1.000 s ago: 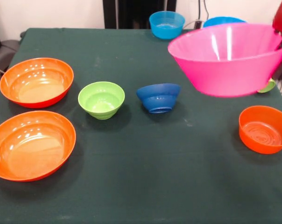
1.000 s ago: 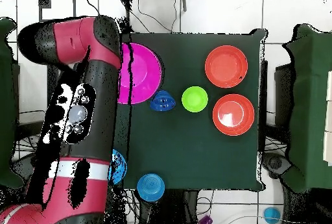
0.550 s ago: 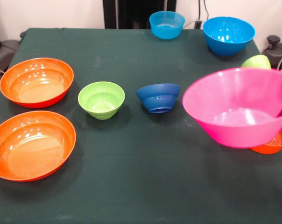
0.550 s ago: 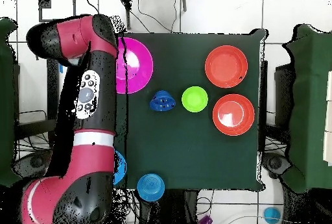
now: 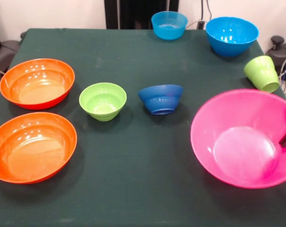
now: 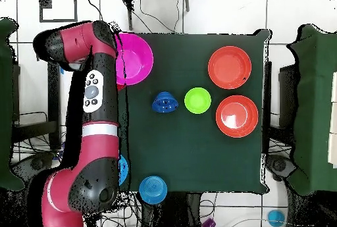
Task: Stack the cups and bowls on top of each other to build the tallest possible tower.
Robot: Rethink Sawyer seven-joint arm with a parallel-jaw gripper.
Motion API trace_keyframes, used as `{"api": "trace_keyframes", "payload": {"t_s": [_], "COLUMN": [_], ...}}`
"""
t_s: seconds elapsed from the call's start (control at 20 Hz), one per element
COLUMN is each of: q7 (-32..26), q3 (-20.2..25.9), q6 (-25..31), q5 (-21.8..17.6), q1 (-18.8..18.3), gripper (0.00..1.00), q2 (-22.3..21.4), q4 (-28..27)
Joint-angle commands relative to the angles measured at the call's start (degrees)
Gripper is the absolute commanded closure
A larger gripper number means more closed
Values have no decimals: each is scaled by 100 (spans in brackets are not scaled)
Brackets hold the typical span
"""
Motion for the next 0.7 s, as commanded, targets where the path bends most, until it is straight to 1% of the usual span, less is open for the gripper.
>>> {"api": "trace_keyframes", "payload": {"t_s": [0.05, 0.15, 0.25, 0.3, 0.35, 0.4, 0.5, 0.55, 0.7], "q7": [1070, 913, 677, 569, 500, 376, 258, 235, 269], "q3": [-320, -240, -98, 9, 71, 193, 281, 285, 165], "q6": [597, 481, 347, 224, 142, -25, -244, -275, -55], "q5": [392, 322, 171, 72, 27, -49, -134, -154, -144], "q1": [-237, -178, -79, -24, 0, 33, 47, 60, 123], "gripper": [100, 100, 100, 100, 100, 100, 100, 100, 100], "q2": [366, 248, 21, -135, -215, -361, -474, -506, -571], "q4": [-574, -300, 138, 438, 598, 908, 1199, 1285, 1302]}}
